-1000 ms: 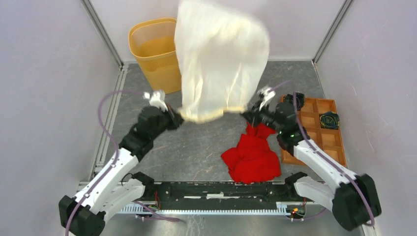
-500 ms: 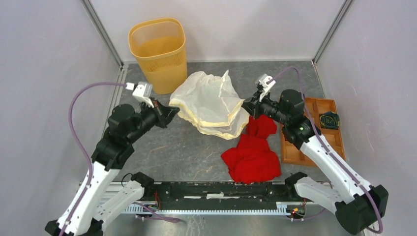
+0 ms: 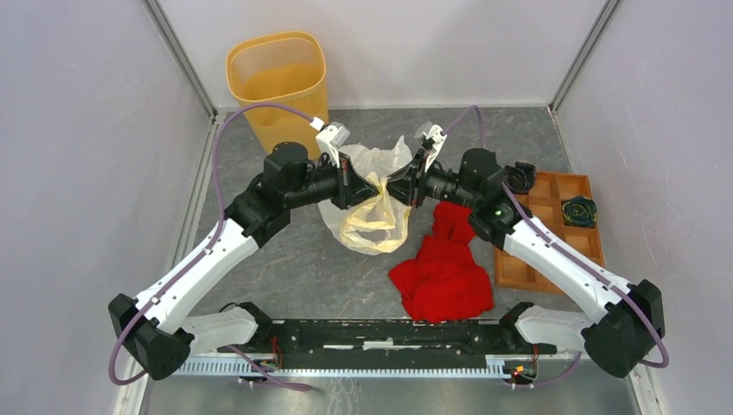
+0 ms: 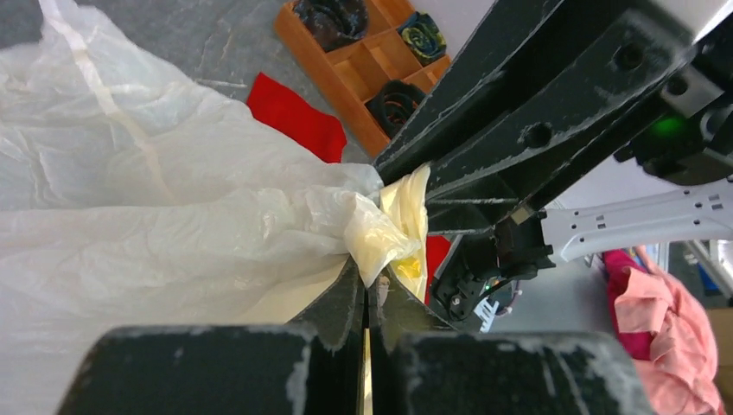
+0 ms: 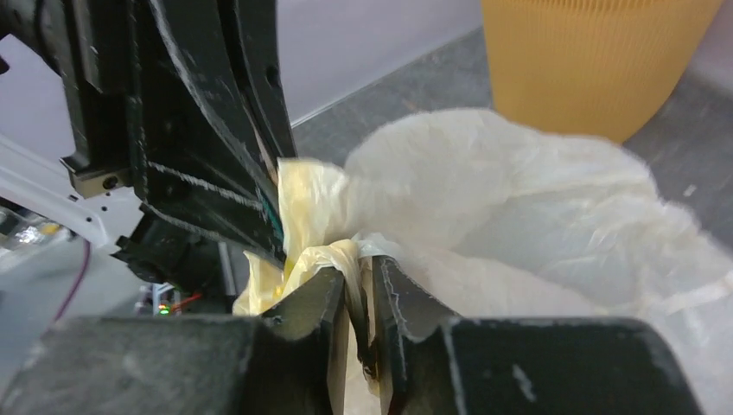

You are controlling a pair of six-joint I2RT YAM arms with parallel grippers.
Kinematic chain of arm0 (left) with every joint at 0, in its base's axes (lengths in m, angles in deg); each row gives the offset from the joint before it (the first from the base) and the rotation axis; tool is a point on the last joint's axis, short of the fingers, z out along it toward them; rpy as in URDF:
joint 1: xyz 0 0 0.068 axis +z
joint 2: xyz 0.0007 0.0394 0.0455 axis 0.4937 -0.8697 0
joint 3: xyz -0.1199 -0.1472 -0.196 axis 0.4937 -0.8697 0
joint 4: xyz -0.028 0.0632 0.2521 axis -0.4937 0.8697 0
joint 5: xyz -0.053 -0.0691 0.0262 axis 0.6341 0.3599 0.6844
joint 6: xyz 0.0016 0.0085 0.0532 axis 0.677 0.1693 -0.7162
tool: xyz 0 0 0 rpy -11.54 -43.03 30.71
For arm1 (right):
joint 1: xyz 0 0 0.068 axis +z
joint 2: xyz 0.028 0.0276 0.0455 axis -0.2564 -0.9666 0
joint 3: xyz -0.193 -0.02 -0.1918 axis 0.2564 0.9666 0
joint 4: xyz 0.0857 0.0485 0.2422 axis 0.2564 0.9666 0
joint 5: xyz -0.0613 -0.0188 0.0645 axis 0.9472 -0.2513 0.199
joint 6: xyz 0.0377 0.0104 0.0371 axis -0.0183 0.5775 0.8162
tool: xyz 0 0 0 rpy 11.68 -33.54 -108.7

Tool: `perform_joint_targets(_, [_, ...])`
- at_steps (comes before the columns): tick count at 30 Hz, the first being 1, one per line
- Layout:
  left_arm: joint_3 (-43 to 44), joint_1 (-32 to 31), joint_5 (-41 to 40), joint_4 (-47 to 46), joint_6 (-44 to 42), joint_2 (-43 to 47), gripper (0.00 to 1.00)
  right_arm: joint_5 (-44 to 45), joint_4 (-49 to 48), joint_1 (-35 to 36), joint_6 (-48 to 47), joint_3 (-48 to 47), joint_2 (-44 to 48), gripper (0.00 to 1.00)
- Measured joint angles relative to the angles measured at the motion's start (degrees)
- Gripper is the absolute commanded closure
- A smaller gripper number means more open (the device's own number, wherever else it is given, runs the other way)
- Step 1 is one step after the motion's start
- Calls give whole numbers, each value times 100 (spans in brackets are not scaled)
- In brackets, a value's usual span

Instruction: Put the trash bags into the trash bin

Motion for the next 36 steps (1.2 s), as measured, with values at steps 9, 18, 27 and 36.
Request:
perform_joint_targets(9, [-205, 7, -457, -146, 791, -203, 98, 428, -417, -13, 1329, 1329, 356, 49])
perform_joint_targets(18, [-190, 13, -518, -140, 1047, -334, 98, 1062, 170, -13, 1010, 1335, 1093, 16])
perform_joint_targets(27, [-190, 13, -557, -131, 1241, -334, 98, 1513, 754, -13, 389, 1344, 1362, 5])
perform_joint_targets(36, [-188, 17, -579, -96, 1327, -334, 98, 3117, 2013, -13, 883, 1368, 2135, 2])
